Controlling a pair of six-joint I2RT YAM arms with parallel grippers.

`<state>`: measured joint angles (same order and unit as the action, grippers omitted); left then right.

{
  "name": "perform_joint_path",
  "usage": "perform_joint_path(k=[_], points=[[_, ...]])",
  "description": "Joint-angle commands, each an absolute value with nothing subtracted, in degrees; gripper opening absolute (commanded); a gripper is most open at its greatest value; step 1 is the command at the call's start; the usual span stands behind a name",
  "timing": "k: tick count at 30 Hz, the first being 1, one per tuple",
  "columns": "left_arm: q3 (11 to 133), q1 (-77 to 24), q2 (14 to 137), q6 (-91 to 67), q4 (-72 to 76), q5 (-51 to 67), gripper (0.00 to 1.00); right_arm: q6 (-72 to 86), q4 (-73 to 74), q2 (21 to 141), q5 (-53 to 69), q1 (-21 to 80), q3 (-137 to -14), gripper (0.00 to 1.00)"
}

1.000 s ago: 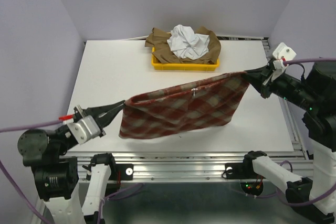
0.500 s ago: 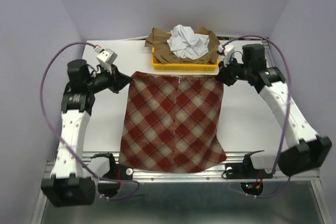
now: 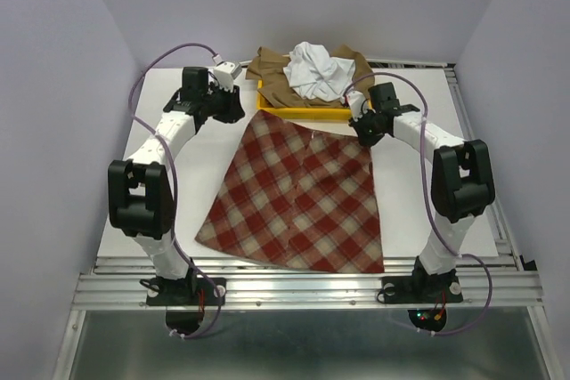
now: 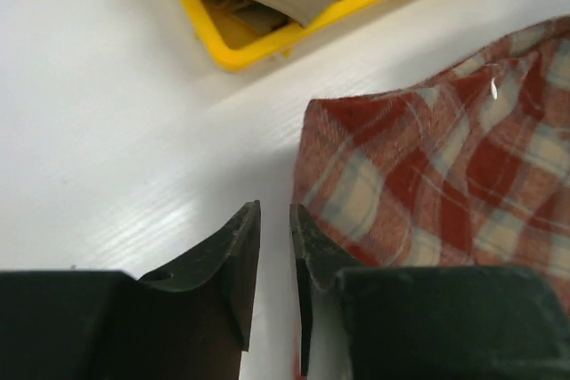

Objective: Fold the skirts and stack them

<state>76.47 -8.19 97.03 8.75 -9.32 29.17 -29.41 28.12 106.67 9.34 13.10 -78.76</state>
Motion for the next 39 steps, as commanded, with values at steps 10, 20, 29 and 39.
perform_joint_path(k=[10,20,29,39], points=[[67.2,-9.8,76.1,15.8,-15.5,21.3,0.66,-36.1,32.3,93.1,-2.7,9.0,-59.9,0.01],[63.2,-15.3,87.8,14.2,-29.0,28.4,0.42,-37.4,50.3,89.7,6.1,14.6,-58.3,0.01],[66.9,-18.3,103.2,12.7,-29.2,23.7,0.33,-35.7,58.5,89.5,14.7,25.2,-58.1,0.01],[89.5,-20.3,120.5,12.4,-27.7,15.2,0.27,-34.2,67.8,93.2,27.8,25.1,-64.7,0.49]])
